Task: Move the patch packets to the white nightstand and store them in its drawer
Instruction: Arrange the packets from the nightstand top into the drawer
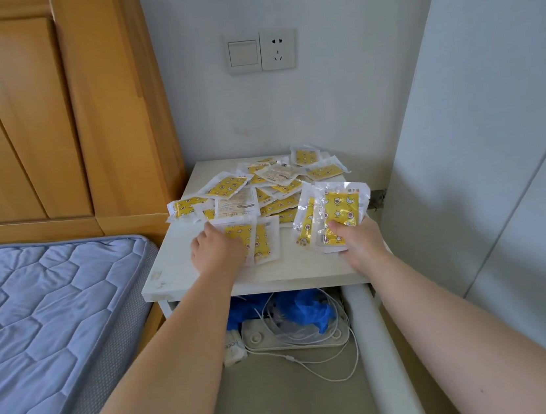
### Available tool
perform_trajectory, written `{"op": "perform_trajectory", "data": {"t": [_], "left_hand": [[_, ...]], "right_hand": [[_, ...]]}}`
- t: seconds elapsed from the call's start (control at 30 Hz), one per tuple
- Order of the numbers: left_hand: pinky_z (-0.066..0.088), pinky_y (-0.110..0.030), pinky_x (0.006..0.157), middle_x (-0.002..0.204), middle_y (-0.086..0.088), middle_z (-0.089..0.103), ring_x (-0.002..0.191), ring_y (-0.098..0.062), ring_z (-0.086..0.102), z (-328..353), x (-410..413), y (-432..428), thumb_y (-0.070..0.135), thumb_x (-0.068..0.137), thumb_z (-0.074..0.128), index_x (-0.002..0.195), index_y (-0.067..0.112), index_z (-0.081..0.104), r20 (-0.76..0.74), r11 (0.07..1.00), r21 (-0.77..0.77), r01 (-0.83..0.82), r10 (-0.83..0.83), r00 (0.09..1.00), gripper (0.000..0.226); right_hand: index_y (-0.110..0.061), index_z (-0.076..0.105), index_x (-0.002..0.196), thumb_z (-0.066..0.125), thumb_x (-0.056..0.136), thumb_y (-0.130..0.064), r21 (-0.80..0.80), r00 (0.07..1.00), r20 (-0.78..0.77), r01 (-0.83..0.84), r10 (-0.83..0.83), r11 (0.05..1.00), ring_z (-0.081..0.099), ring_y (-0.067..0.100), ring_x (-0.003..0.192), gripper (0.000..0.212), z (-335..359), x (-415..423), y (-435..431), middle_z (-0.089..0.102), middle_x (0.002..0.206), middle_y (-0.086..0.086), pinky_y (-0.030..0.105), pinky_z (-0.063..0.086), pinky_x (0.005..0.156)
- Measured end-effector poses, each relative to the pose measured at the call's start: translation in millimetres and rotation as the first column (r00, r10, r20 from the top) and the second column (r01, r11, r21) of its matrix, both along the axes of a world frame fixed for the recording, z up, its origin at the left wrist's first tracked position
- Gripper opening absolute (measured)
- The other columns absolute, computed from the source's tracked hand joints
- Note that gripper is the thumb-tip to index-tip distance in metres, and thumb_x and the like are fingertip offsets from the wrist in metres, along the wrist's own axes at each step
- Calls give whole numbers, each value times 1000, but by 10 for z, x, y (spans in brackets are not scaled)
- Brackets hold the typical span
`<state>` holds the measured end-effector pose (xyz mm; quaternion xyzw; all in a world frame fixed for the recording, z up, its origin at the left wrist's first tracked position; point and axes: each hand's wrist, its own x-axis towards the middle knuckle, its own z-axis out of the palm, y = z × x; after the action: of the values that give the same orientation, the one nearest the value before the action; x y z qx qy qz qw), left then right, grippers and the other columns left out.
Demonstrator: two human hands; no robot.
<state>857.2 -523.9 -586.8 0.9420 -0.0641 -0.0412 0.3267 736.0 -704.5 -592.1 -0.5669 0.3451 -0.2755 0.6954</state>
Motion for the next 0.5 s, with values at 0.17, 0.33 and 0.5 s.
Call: {"op": "perform_trajectory", "data": {"t": [0.17, 0.33, 0.5], "left_hand": [[36, -41, 102, 140, -12, 39, 130, -30, 35, 204, 53, -132, 50, 85, 63, 141, 8, 31, -88, 959, 269, 89, -68, 994, 77], [46, -36, 88, 121, -11, 53, 114, -27, 51, 176, 24, -363, 65, 70, 69, 129, 6, 47, -155, 927, 315, 203, -161, 975, 86], [47, -31, 78, 97, -4, 53, 106, -25, 58, 189, -60, -410, 54, 74, 74, 116, 9, 53, -196, 968, 182, 175, -139, 971, 65]], "right_hand": [[-28, 57, 82, 72, 82, -13, -144, 999, -31, 26, -31, 989, 62, 21, 91, 21, 26, -30, 52, 64, 95, 0, 35, 52, 80], [-18, 58, 94, 72, 82, -9, -232, 999, -27, 24, -31, 972, 59, 16, 84, 20, 58, -55, 95, 62, 92, -1, 21, 44, 61], [-21, 63, 79, 67, 83, -7, -252, 1000, -25, 12, -19, 968, 62, 16, 79, 16, 48, -67, 117, 65, 80, -3, 22, 48, 62]]}}
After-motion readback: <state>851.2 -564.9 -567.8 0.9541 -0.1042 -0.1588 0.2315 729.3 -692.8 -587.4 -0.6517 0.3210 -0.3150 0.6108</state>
